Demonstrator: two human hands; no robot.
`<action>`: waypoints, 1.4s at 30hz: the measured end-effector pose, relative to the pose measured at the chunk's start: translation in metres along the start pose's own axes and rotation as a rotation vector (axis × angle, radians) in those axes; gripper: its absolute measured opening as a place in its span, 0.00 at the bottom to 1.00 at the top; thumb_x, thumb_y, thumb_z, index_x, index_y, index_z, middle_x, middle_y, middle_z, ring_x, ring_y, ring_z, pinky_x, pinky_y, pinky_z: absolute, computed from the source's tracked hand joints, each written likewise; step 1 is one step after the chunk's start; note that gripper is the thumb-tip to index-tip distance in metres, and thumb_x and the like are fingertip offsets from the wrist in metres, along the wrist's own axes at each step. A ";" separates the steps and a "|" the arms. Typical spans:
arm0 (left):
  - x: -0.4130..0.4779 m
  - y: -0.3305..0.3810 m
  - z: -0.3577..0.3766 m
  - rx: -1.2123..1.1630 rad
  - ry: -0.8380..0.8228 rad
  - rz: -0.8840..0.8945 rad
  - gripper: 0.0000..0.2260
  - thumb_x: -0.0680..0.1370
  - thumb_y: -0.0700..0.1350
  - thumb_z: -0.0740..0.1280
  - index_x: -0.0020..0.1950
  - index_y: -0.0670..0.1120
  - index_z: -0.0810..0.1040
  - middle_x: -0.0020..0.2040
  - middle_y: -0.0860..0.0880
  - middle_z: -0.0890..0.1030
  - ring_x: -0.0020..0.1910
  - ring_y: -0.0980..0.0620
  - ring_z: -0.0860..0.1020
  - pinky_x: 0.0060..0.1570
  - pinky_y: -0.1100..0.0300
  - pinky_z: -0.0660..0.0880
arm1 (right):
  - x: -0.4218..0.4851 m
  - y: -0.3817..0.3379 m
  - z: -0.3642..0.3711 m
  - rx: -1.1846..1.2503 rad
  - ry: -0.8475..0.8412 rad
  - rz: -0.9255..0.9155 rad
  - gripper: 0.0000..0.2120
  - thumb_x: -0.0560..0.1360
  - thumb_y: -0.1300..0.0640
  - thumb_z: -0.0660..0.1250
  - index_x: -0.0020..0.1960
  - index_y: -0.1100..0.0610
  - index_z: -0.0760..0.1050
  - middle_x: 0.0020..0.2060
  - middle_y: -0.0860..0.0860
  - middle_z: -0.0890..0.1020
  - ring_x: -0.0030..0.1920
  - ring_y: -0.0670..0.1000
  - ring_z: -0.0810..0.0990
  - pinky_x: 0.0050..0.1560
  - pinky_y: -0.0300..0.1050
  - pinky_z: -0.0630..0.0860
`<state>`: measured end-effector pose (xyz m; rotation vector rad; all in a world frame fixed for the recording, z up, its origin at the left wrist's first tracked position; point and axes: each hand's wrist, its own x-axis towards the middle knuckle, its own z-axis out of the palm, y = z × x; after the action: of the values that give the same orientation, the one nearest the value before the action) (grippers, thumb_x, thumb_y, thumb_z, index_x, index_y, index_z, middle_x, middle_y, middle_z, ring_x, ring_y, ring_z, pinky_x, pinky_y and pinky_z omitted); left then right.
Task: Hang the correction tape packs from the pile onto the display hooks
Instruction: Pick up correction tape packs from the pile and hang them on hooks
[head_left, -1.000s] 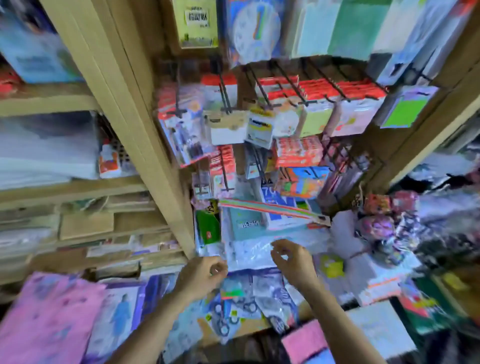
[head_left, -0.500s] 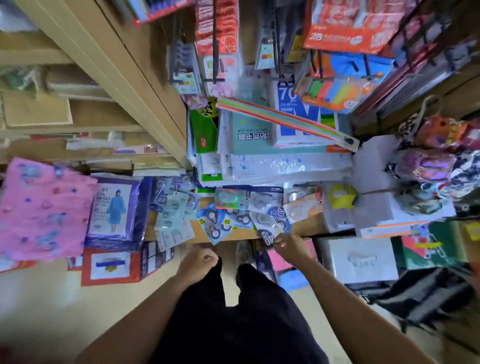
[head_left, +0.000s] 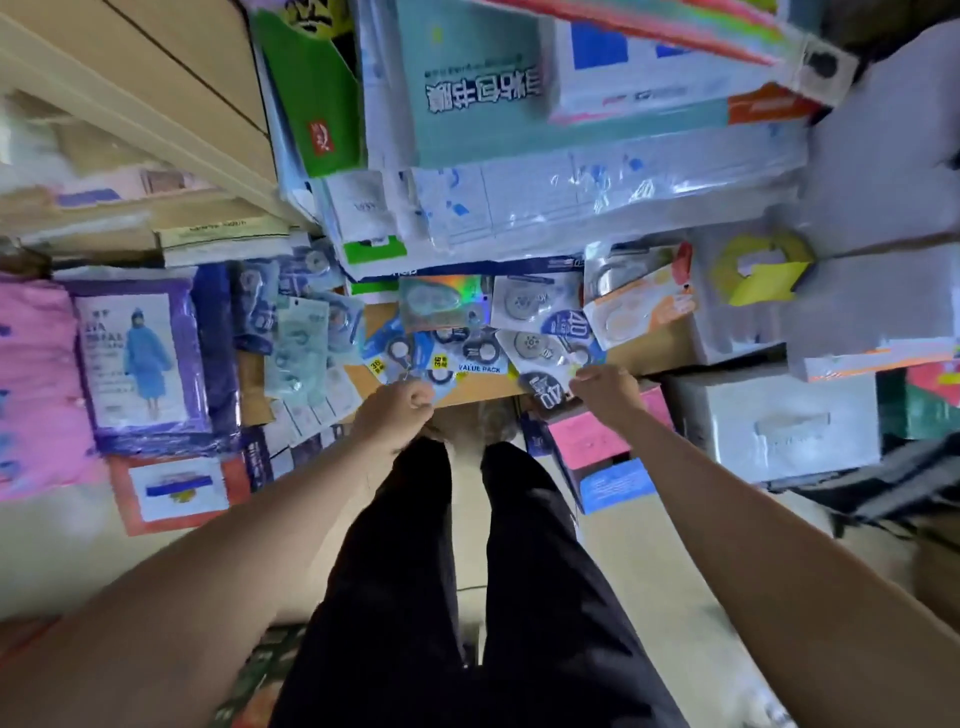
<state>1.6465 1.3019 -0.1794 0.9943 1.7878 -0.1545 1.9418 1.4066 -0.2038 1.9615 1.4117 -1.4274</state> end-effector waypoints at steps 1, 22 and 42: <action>0.014 -0.001 0.004 0.029 0.027 0.027 0.13 0.79 0.45 0.67 0.63 0.48 0.80 0.60 0.48 0.83 0.59 0.46 0.81 0.52 0.54 0.76 | 0.009 0.002 0.004 0.022 0.013 0.012 0.17 0.77 0.54 0.68 0.65 0.58 0.77 0.57 0.57 0.81 0.57 0.57 0.79 0.54 0.46 0.75; 0.088 -0.059 0.072 0.556 0.298 0.266 0.36 0.72 0.47 0.71 0.78 0.52 0.61 0.82 0.49 0.56 0.68 0.39 0.71 0.61 0.42 0.75 | 0.046 0.030 0.077 0.319 0.236 0.117 0.11 0.71 0.62 0.72 0.53 0.59 0.78 0.45 0.57 0.82 0.41 0.54 0.78 0.37 0.42 0.72; 0.107 -0.073 0.056 0.010 0.547 -0.247 0.53 0.63 0.68 0.77 0.78 0.48 0.57 0.79 0.41 0.56 0.74 0.37 0.63 0.67 0.41 0.68 | 0.072 -0.008 0.090 -0.001 0.699 -0.223 0.16 0.71 0.58 0.72 0.57 0.57 0.76 0.52 0.56 0.78 0.51 0.57 0.76 0.53 0.49 0.72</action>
<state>1.6239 1.2834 -0.3174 0.8695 2.4123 -0.0445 1.8876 1.3820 -0.3026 2.4982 1.9567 -0.8228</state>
